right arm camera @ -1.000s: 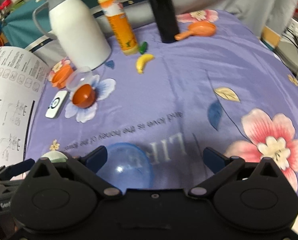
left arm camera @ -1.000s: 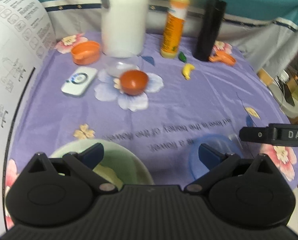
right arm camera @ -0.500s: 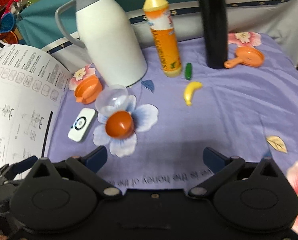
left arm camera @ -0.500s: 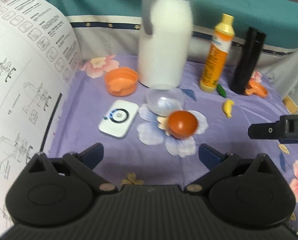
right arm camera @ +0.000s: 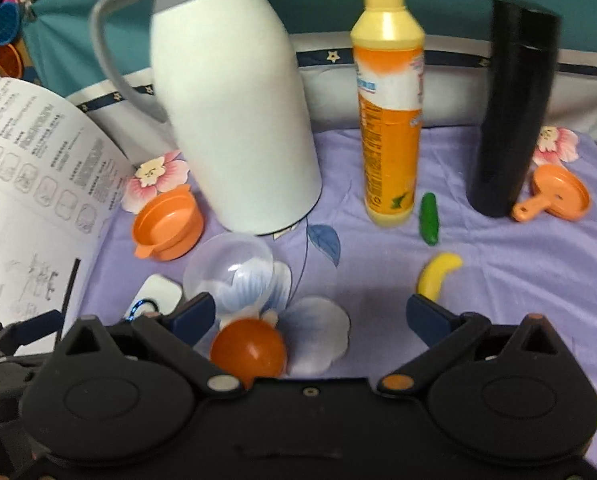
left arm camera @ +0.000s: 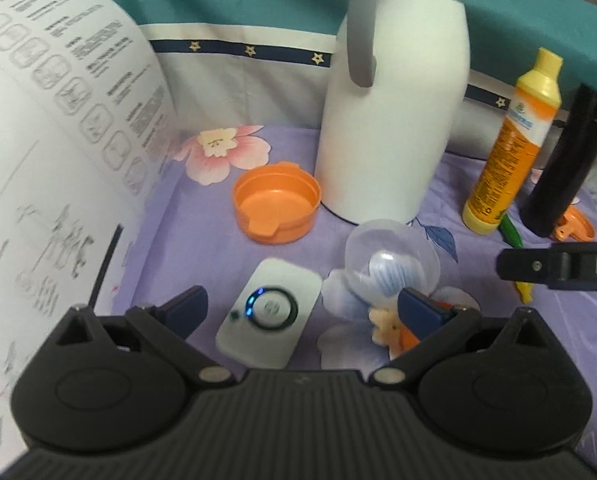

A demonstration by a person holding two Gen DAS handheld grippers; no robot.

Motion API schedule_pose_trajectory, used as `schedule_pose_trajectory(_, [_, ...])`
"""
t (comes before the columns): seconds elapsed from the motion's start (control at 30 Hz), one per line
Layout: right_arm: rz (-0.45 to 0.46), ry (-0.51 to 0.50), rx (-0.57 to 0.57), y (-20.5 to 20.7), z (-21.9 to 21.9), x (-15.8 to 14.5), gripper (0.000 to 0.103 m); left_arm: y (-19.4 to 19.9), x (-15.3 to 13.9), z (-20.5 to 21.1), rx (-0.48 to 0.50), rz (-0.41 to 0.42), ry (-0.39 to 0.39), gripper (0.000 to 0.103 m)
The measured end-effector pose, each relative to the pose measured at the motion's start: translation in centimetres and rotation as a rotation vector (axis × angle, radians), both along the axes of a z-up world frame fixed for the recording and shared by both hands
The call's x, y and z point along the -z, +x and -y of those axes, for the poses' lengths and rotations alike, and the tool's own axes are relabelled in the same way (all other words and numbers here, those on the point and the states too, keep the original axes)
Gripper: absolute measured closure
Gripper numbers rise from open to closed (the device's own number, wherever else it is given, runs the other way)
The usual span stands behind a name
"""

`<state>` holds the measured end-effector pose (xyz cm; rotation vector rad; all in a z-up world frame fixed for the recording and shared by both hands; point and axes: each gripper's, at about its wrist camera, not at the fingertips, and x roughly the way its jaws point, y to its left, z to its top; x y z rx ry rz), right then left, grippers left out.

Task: Organize plates and bowls
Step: 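Move both grippers to the clear plastic bowl, then close both grippers on the clear bowl rim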

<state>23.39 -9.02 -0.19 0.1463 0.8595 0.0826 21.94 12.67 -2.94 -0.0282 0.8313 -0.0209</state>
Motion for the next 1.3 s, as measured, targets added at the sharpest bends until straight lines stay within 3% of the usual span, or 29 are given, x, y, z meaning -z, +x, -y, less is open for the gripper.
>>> schedule_pose_trajectory(0.23, [-0.026,0.081,-0.003,4.1,-0.2,2.1,0.024,3.8,2.0,1.5,0.039,-0.026,0.013,0.013])
schedule_pose_trajectory(0.4, [-0.044,0.091,-0.039,5.8,-1.1,3.5,0.041,5.5,3.1,2.1,0.062,-0.049,-0.015,0.042])
schedule_pose_trajectory(0.57, [-0.053,0.08,-0.075,6.4,-2.2,4.4,0.062,6.0,4.0,2.8,0.086,-0.065,-0.022,0.055])
schedule_pose_trajectory(0.7, [-0.069,0.079,-0.086,6.7,-2.8,5.1,0.069,6.3,4.7,3.0,0.095,-0.083,-0.034,0.06])
schedule_pose_trajectory(0.73, [-0.072,0.078,-0.086,6.8,-3.0,5.3,0.075,6.4,4.8,3.1,0.095,-0.086,-0.038,0.063])
schedule_pose_trajectory(0.77, [-0.077,0.078,-0.086,6.9,-3.2,5.5,0.08,6.5,5.0,3.1,0.098,-0.092,-0.044,0.071])
schedule_pose_trajectory(0.8, [-0.082,0.08,-0.088,7.0,-3.3,5.7,0.082,6.6,5.1,3.2,0.103,-0.1,-0.05,0.08])
schedule_pose_trajectory(1.03, [-0.084,0.094,-0.089,6.8,-3.8,5.7,0.085,6.4,5.2,3.3,0.081,-0.091,-0.025,0.083])
schedule_pose_trajectory(1.3, [-0.036,0.09,-0.104,5.9,-4.5,3.7,0.085,5.6,3.0,2.9,0.055,-0.056,-0.026,0.083])
